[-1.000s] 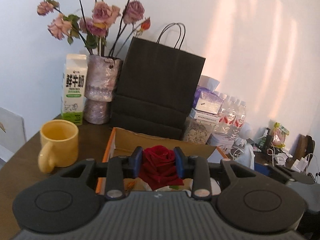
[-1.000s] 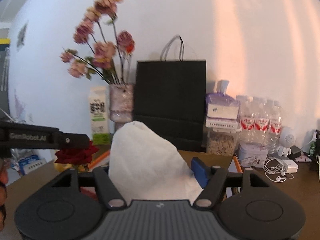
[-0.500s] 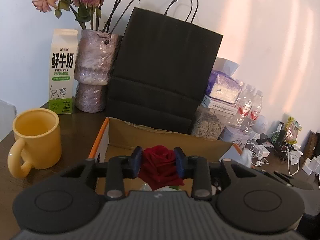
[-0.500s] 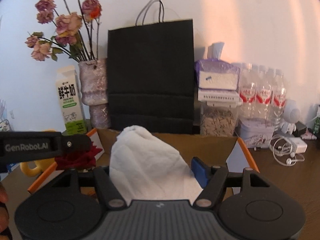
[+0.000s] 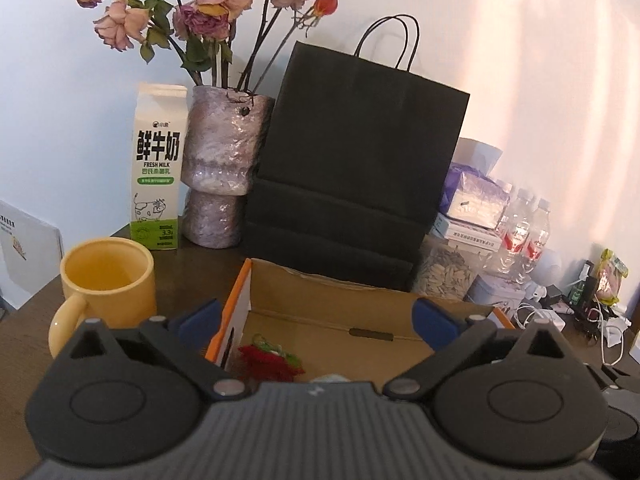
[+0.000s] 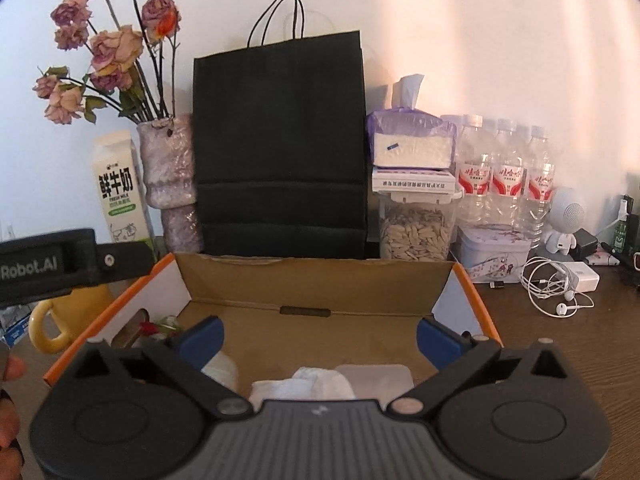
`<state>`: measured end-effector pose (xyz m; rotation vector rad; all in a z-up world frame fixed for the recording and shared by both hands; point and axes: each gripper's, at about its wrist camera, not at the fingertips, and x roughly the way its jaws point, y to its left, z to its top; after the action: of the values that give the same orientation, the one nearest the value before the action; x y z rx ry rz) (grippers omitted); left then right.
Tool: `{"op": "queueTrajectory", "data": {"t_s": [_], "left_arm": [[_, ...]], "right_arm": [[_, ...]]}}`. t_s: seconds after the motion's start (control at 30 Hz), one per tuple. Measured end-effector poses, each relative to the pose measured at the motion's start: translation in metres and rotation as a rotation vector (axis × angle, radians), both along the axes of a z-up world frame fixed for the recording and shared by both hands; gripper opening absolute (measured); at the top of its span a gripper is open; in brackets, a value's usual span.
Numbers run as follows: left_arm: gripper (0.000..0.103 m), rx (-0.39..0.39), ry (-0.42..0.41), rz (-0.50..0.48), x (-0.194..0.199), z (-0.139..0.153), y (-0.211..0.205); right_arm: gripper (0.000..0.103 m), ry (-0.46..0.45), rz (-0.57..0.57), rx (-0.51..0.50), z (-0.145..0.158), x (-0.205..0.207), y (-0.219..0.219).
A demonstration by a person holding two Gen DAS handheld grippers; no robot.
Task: Organize objects
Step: 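Lift both open tools out of the cardboard box back toward the table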
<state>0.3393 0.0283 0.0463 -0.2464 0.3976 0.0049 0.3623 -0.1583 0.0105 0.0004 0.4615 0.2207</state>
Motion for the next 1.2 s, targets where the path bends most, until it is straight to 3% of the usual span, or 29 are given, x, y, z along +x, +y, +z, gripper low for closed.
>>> {"op": "queueTrajectory", "data": {"t_s": [0.23,0.43,0.63,0.97,1.2], "left_arm": [[0.103,-0.006,-0.043,-0.022,-0.035,0.014,0.005],[0.103,-0.013,-0.056,-0.044,-0.075,0.022,0.01],[0.103,-0.015,-0.054,-0.038,-0.12,0.02,0.019],[0.103,0.028,0.062,-0.003,-0.172,-0.014,0.032],[0.103,0.024,0.125,0.025,-0.191,-0.029,0.04]], "right_arm": [[0.103,-0.057,0.003,0.039,0.02,-0.032,-0.017],[0.103,-0.149,0.02,0.059,0.04,-0.085,-0.04],[0.103,-0.177,0.022,0.037,0.04,-0.135,-0.062],[0.103,-0.02,0.031,-0.079,-0.013,-0.177,-0.088],[0.096,0.067,0.044,-0.077,-0.038,-0.161,-0.093]]}}
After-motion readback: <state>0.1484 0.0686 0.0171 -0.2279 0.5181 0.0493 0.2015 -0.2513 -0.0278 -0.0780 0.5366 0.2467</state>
